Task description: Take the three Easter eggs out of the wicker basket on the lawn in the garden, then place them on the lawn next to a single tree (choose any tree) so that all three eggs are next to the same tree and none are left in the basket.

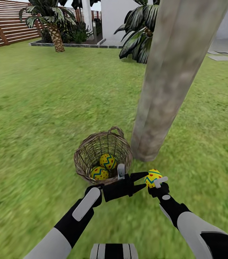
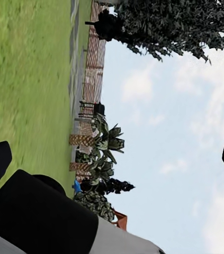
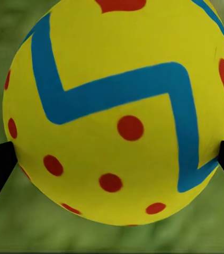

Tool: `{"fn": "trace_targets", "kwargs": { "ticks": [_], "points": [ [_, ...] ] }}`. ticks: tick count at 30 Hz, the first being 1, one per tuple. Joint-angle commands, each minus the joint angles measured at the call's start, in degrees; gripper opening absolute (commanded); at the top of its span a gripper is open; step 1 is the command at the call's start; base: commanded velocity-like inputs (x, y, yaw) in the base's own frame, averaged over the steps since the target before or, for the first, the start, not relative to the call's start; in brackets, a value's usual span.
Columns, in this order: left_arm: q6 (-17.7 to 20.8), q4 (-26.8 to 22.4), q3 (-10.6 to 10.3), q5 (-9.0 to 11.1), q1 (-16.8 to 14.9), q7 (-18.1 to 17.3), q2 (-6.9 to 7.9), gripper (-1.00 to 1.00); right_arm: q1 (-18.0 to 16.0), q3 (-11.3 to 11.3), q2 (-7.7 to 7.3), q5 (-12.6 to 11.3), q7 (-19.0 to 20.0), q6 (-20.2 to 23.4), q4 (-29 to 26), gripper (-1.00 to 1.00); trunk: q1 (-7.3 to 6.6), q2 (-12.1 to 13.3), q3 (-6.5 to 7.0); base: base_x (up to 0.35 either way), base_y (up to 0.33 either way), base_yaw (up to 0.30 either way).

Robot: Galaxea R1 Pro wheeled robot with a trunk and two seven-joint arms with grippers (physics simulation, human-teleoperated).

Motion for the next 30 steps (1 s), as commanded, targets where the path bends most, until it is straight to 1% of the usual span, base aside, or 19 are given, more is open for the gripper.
{"fn": "trace_targets", "kwargs": {
  "ticks": [1, 16, 22, 26, 30],
  "points": [
    [0.2, 0.0, 0.0, 0.2, 0.0, -0.1, -0.01, 1.0, 0.0, -0.1, 0.0, 0.4, -0.2, -0.2, 0.1, -1.0, 0.01, 0.0, -0.26, 0.0, 0.0, 0.0],
    [0.2, 0.2, 0.0, 0.2, 0.0, -0.1, -0.08, 1.0, -0.1, -0.1, -0.12, 0.3, -0.6, 0.3, -0.1, -1.0, 0.4, -0.2, -3.59, 0.0, 0.0, 0.0],
    [0.2, 0.1, -0.1, 0.2, 0.0, -0.1, -0.09, 1.0, -1.3, -0.1, 0.06, -0.3, -0.6, 1.5, 0.8, -1.0, 0.55, -0.3, -4.92, 0.0, 0.0, 0.0],
    [0.0, 0.1, -1.8, 0.2, 0.0, -0.1, -0.09, 1.0, -2.2, -0.1, 0.0, -0.3, -0.6, 1.8, 1.0, -1.0, 0.66, -0.4, -5.8, 0.0, 0.0, 0.0],
    [-1.3, 0.1, -2.0, 0.2, 0.0, -0.1, -0.09, 1.0, -2.3, -0.1, -0.01, -0.2, -0.6, 1.8, 1.1, -1.0, 0.76, -0.4, -6.69, 0.0, 0.0, 0.0]
  ]
}}
